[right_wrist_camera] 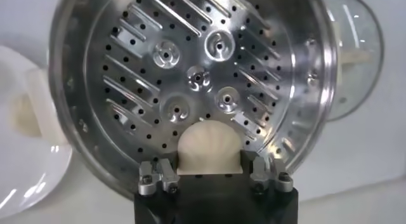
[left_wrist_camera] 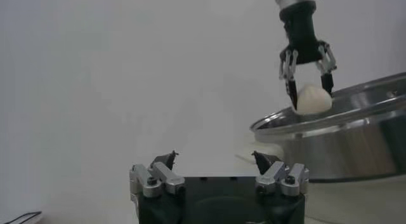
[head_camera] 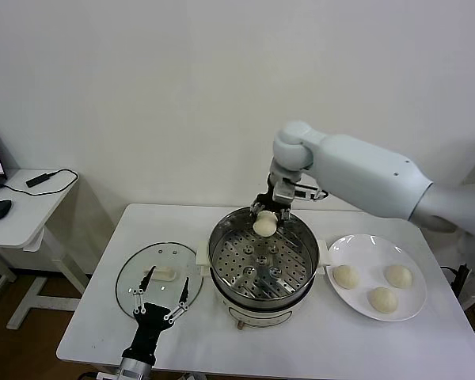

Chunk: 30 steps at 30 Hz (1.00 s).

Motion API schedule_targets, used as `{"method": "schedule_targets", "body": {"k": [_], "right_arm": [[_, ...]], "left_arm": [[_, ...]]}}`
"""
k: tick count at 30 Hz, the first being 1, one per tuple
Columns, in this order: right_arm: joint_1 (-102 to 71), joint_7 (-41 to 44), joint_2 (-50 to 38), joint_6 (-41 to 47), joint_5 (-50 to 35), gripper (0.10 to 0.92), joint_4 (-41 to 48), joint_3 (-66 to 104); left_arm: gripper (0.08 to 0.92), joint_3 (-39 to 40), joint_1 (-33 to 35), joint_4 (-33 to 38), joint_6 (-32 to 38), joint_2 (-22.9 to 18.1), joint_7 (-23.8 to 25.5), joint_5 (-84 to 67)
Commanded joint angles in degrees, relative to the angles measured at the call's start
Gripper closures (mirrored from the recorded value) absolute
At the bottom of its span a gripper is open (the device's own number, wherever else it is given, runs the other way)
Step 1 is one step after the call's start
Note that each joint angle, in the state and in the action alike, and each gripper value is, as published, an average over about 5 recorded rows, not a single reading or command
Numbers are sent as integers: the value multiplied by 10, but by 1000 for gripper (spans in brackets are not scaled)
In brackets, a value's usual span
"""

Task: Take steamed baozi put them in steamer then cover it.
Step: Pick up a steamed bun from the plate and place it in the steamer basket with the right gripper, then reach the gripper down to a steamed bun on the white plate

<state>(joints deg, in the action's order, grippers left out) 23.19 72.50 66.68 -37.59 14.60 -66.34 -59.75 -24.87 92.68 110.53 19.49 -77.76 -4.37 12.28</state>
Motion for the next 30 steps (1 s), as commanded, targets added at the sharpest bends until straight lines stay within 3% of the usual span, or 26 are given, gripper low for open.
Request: {"method": "schedule_targets", "body": {"k": [1,10,19,25,30], "right_arm": [[-23,1,32,-13,43,364,21,1],[-39,-1,43,-14,52,346,30,3],[-41,-8,23,-10,49,208,17,10],[17,39,-50,52,-46,203,-57,21],[111,62,-135,169,-196,203,-83,-23]], "left_arm": [[177,0,0,-1,0,0,-1,0],[177,0,2,0,-2,-2,-6,1],[177,1,0,1,-6,-6,-11,2],[177,1,1,3,-8,-6,-13,2],[177,2,0,4,-8,-5,-13,3]]}}
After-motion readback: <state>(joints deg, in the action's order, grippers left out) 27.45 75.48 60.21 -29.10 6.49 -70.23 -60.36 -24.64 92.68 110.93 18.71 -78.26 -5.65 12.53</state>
